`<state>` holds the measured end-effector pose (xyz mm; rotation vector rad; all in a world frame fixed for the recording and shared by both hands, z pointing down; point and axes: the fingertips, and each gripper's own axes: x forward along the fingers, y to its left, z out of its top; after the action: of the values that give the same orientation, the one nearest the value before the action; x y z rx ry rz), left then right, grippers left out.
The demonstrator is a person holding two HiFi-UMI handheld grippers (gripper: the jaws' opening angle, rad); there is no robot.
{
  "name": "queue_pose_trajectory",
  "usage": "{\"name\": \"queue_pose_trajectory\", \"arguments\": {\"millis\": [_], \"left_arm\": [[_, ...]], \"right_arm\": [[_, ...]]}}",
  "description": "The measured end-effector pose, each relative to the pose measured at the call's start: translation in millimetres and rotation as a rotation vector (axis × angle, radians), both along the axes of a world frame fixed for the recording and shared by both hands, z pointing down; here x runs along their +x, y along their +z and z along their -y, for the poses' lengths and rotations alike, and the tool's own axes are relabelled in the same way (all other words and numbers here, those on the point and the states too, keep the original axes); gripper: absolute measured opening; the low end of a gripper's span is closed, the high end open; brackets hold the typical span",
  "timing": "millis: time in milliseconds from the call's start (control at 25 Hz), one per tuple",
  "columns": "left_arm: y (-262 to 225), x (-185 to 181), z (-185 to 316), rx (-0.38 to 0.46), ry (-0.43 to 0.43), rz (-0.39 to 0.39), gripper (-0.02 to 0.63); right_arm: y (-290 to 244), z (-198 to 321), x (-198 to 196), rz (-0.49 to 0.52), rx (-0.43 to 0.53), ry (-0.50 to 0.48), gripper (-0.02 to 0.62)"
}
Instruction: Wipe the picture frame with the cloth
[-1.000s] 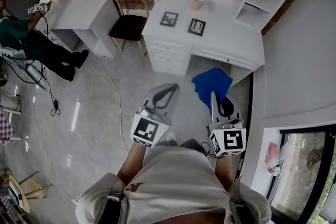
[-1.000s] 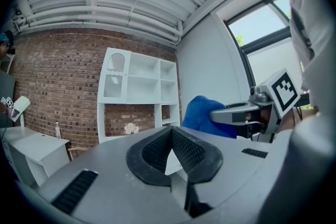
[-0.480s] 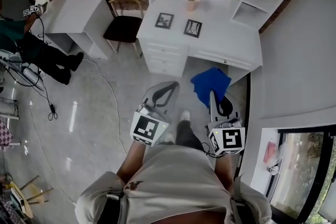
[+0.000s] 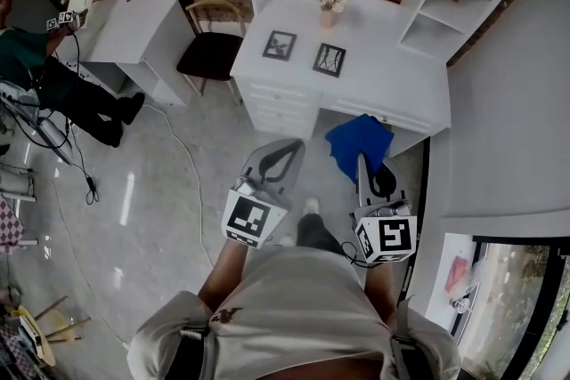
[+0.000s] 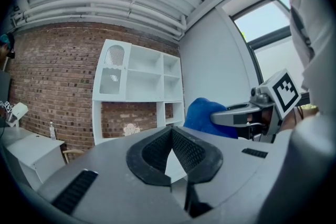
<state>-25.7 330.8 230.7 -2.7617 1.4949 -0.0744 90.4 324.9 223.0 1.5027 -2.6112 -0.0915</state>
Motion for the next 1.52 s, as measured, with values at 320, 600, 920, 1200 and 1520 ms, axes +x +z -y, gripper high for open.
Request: {"name": "queue_pose_trajectory", "arguments": {"millis": [320, 600, 920, 1200, 1520], "left_arm": [[1.4, 12.0, 46.3, -0.016, -0.015, -0.002, 0.002], [-1.4, 23.6, 85.8, -0.018, -0.035, 0.006, 0.001], [-2.7, 37.3, 123.9, -0.022, -0.06, 0.018, 0.002], [-1.7, 51.2, 144.3, -0.028, -0.083, 0.027, 0.002], [1.3, 57.4, 171.0, -0.025, -0.089, 0.044, 0.001]], "right_arm": [[-0.1, 49.2, 11.6, 0.007, -0.006, -0.017, 0.028], [-1.3, 89.4, 20.9, 0.017, -0.015, -0.042, 0.028], [-0.9, 129.1, 32.6, 0.029, -0.024, -0.07, 0.028], [2.2, 154.0, 46.3, 0.042, -0.031, -0.092, 0.028], [8.2, 182.0, 48.1, 0.054, -0.036, -0.112, 0.028]]}}
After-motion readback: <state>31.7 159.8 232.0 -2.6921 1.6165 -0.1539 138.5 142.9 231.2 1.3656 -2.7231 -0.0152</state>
